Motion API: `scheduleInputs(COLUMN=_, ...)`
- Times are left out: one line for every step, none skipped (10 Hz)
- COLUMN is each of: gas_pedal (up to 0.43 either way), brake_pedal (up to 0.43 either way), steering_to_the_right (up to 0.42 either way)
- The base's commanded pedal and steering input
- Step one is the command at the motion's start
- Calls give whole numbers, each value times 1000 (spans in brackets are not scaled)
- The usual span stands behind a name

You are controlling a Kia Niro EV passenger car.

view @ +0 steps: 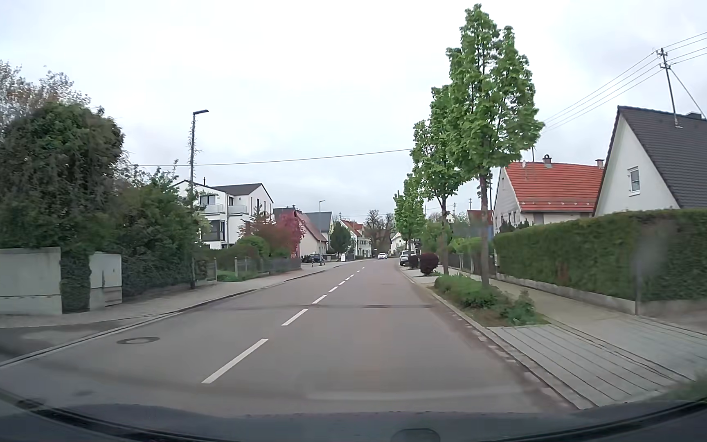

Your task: Follow the waypoints while adhering to traffic rules and regulations

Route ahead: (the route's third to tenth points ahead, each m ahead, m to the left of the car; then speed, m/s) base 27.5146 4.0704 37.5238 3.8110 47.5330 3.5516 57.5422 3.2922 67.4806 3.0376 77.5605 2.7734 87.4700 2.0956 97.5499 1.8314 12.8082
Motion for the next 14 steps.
scheduleInputs(gas_pedal=110, brake_pedal=0, steering_to_the_right=0)
scheduleInputs(gas_pedal=118, brake_pedal=0, steering_to_the_right=0)
scheduleInputs(gas_pedal=118, brake_pedal=0, steering_to_the_right=0)
scheduleInputs(gas_pedal=118, brake_pedal=0, steering_to_the_right=0)
scheduleInputs(gas_pedal=118, brake_pedal=0, steering_to_the_right=0)
scheduleInputs(gas_pedal=118, brake_pedal=0, steering_to_the_right=0)
scheduleInputs(gas_pedal=118, brake_pedal=0, steering_to_the_right=-1)
scheduleInputs(gas_pedal=118, brake_pedal=0, steering_to_the_right=0)
scheduleInputs(gas_pedal=118, brake_pedal=0, steering_to_the_right=0)
scheduleInputs(gas_pedal=118, brake_pedal=0, steering_to_the_right=0)
scheduleInputs(gas_pedal=138, brake_pedal=0, steering_to_the_right=0)
scheduleInputs(gas_pedal=150, brake_pedal=0, steering_to_the_right=0)
scheduleInputs(gas_pedal=150, brake_pedal=0, steering_to_the_right=0)
scheduleInputs(gas_pedal=150, brake_pedal=0, steering_to_the_right=0)
